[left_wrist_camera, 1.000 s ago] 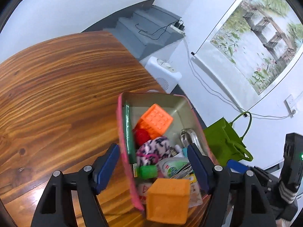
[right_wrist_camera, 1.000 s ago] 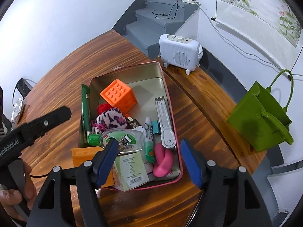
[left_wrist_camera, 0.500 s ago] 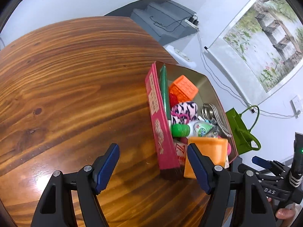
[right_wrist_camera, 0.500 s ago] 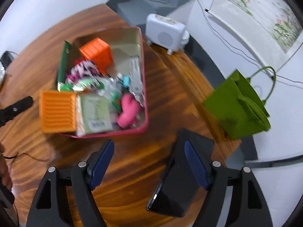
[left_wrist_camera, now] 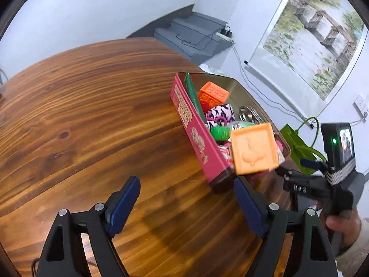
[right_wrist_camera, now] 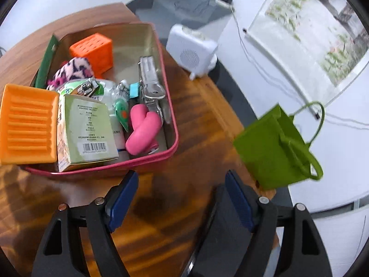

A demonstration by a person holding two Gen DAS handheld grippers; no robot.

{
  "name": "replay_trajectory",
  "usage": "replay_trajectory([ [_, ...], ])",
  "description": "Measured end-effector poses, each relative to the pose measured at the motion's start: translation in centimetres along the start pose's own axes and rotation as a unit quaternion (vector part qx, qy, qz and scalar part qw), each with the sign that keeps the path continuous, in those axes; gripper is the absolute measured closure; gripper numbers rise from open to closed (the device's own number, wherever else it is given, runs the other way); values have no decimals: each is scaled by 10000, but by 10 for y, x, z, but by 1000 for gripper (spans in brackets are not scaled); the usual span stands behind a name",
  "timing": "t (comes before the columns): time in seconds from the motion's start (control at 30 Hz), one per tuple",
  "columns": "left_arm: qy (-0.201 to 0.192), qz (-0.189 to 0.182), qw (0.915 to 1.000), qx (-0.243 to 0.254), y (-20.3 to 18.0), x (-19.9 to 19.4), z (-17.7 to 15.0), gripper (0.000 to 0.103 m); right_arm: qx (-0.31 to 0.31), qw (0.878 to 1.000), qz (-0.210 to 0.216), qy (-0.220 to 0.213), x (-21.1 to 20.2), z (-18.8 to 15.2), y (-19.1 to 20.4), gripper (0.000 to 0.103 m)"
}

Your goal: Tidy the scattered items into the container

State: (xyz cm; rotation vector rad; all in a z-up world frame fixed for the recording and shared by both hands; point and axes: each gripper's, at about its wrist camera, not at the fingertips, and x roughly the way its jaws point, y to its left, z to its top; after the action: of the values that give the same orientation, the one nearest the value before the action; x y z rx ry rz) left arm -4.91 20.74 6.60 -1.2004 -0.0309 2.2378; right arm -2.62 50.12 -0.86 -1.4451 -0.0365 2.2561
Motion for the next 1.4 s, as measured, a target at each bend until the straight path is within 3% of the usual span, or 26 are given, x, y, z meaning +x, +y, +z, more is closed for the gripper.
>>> replay_trajectory([
  [0.07,-95,88,9999,-15,-1,-1,-5,9,-20,9996,183,-216,4,7,2,23],
  [0.1,-140,124,9998,-19,-4,-2,-8,0,-27,9986,363,-377,4,11,2,22],
  [0.2,-390,270,9989,33,-16,-8,-17,0,-161,9916,991,-810,-4,11,6,22],
  [0.33,-710,665,9952,59,-40,-22,-37,0,-563,9825,1261,-1247,-26,-23,2,21],
  [0.43,-783,949,9924,-21,-57,-26,-47,0,-628,9806,1427,-1185,-38,-57,-7,20],
  [0.57,-737,871,9935,-5,-82,-26,-47,0,-352,9764,1769,-1188,-53,-86,-33,17],
  [0.73,-1020,1188,9865,472,-114,-40,-41,0,205,9666,2171,-1345,-72,-103,-55,0],
  [0.9,-1127,1471,9811,558,-114,-49,-45,0,215,9602,2311,-1554,-84,-96,-42,1],
  [1.13,-1058,1343,9848,319,-92,-45,-45,0,193,9616,2320,-1453,-80,-83,-14,0],
  [1.4,-1019,1288,9859,322,-88,-29,-34,0,180,9658,2034,-1596,-83,-76,-14,1],
])
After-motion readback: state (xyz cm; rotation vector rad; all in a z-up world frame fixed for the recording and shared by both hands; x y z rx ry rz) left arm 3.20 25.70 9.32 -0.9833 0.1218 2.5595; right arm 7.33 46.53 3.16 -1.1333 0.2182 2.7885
